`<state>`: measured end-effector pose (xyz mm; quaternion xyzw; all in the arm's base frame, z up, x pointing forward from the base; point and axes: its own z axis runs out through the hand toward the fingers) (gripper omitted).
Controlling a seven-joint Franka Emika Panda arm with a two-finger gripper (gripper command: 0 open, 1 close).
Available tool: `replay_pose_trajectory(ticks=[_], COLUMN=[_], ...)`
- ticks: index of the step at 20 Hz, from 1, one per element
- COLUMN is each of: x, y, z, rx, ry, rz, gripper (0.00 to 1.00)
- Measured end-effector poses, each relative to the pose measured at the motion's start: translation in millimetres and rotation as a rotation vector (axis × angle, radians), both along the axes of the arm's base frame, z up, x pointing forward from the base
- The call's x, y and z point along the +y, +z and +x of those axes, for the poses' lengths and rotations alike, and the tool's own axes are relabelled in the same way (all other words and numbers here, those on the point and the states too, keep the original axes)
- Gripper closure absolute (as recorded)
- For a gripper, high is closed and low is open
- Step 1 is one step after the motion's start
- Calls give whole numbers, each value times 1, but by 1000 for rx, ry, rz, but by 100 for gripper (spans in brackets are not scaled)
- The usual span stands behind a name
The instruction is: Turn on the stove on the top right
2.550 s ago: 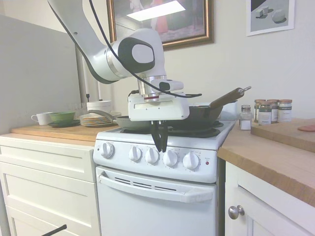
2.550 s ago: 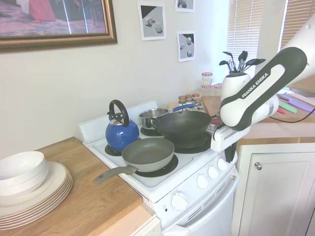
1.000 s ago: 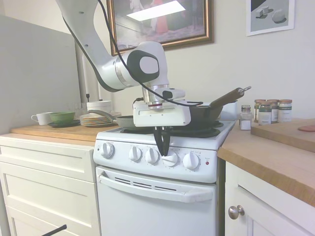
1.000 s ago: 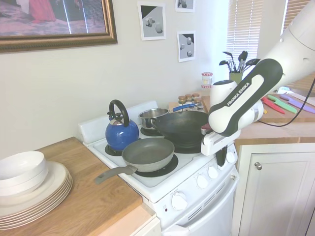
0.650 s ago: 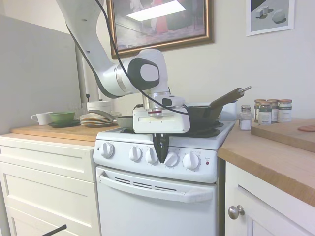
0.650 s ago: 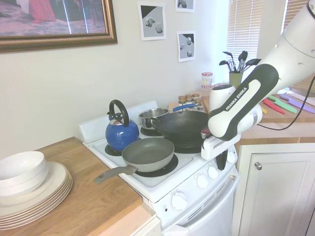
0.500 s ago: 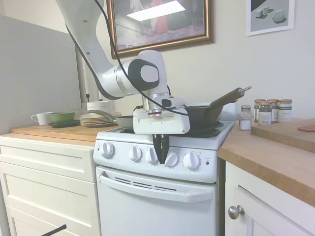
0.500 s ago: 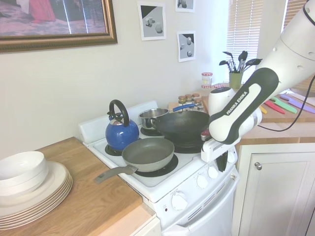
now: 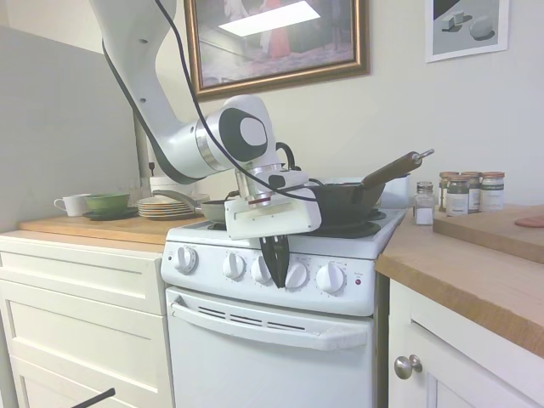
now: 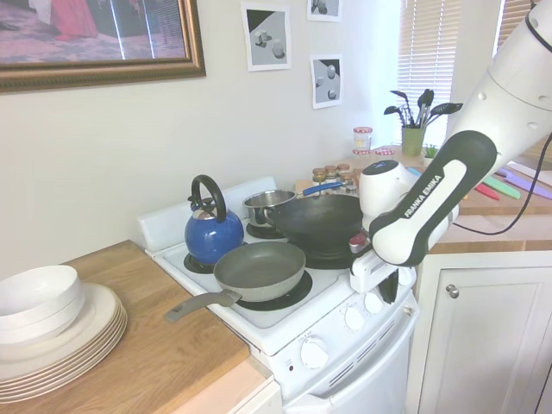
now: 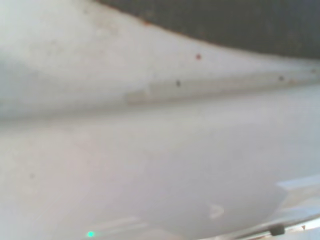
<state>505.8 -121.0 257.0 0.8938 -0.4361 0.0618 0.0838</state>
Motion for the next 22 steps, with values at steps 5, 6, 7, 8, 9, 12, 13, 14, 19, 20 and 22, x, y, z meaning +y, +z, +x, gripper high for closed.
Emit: replay_pose_trajectory(ticks=[5,6,7,8,9,12,13,14,19,20,22], x=[15,17,18,20,20,22,23,25,33,33,33], y=[23,27,31,34,38,48,51,55,63,64,66], z=[-10,-13,-17,-22,-27,-44,-50,-55,-71,-72,-72], rx=[-30,-36,-41,-46,-50,-67,-72,-78,-88,-84,-84], ry=[23,23,23,24,22,25,28,30,40,40,39], rz=[48,52,56,59,62,70,72,73,99,101,102], gripper=[100,100,100,100,100,100,100,100,0,0,0])
